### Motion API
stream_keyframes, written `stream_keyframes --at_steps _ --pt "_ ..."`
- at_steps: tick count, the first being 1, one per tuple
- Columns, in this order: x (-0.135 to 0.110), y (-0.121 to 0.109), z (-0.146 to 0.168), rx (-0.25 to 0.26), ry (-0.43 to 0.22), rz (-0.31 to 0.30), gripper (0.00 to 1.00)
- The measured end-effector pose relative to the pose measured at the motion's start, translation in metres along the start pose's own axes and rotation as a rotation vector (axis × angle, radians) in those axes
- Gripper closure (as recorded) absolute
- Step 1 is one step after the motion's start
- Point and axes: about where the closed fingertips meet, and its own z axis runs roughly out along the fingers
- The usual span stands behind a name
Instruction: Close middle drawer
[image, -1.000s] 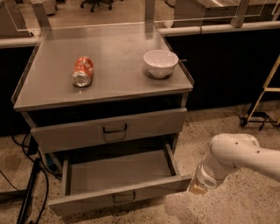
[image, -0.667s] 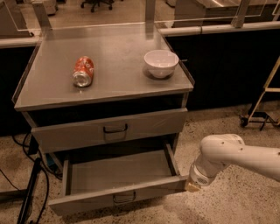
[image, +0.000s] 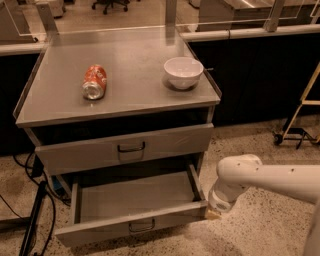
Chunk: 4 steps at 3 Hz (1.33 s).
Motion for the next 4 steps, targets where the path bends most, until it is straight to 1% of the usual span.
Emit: stream_keyframes --at_steps 1,2,3,4 --pt "0.003 0.005 0.028 -0.012 0.017 0.022 1.00" --pt "-0.009 -0.011 0.040 0.019 0.016 0.022 1.00" --pt "-0.025 -0.030 0.041 0.063 0.018 0.009 1.00" --pt "-0.038 -0.045 0.040 0.088 0.020 -0.007 1.00"
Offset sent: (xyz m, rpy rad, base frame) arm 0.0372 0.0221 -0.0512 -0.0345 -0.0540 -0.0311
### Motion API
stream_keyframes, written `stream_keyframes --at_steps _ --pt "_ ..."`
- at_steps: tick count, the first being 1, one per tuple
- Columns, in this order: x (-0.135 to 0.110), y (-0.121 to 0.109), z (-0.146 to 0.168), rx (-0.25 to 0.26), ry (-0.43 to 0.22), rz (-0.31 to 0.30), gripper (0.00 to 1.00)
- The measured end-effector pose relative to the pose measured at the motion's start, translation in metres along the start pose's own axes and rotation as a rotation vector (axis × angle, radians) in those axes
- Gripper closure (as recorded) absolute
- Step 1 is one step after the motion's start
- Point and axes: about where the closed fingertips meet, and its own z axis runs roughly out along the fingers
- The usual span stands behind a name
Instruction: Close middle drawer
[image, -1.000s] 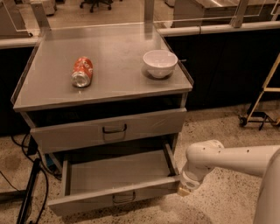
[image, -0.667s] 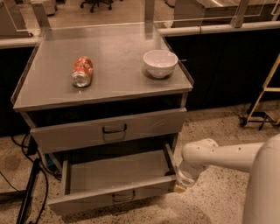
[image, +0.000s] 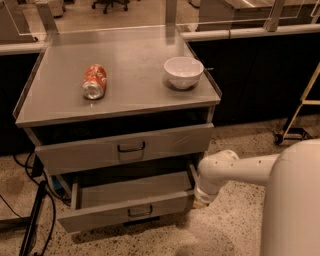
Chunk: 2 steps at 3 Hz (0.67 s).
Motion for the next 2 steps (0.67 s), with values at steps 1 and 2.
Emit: stream_keyframes --at_steps 1,2 --pt "-0.013 -0.014 0.002 0.018 -0.002 -0.013 1.00" --pt "-0.026 -0.027 0.004 0.032 -0.005 -0.024 1.00"
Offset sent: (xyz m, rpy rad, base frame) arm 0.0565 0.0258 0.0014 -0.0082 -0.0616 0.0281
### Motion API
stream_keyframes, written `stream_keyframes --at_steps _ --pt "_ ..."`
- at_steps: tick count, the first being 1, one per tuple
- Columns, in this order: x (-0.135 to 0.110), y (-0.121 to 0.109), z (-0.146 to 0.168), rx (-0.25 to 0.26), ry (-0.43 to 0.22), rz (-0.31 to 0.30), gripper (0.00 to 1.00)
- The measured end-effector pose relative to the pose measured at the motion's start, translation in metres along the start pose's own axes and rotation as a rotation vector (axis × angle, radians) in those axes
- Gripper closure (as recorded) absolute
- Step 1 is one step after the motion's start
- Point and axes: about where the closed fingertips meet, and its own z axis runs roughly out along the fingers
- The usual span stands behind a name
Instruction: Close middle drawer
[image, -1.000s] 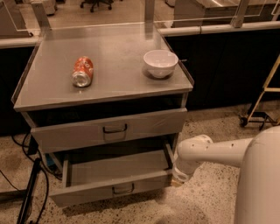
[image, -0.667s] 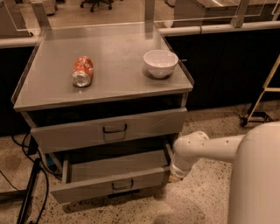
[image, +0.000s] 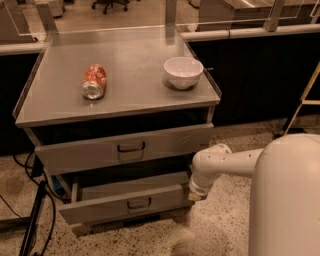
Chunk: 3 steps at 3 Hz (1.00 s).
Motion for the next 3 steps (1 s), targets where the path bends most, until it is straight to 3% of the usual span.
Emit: stream_keyframes --at_steps 1,2,3 --pt "-0.0012 -0.0011 0.0001 0.001 -0.001 -0.001 0.84" --pt "-0.0012 -0.0011 0.0001 0.001 -0.001 -0.001 0.61" --pt "-0.0012 -0.0011 0.0002 0.001 -0.001 -0.001 0.30"
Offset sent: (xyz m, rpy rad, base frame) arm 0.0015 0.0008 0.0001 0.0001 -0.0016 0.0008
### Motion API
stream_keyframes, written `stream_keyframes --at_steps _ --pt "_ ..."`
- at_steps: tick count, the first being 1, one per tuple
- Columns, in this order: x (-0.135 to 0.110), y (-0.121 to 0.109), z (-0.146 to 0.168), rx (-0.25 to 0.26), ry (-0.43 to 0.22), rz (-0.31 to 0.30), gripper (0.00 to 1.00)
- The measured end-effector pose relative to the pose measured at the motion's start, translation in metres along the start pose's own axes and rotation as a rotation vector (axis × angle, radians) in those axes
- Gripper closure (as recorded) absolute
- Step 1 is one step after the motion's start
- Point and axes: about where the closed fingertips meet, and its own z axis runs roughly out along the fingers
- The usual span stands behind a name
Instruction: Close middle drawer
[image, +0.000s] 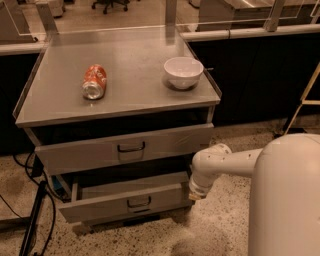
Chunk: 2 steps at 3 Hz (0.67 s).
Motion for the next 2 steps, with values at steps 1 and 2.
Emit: stream_keyframes --at_steps 1,2 --pt "0.0000 0.0000 0.0000 0.000 0.000 0.000 0.06" --pt "0.0000 0.0001 0.0001 0.000 0.000 0.000 0.00"
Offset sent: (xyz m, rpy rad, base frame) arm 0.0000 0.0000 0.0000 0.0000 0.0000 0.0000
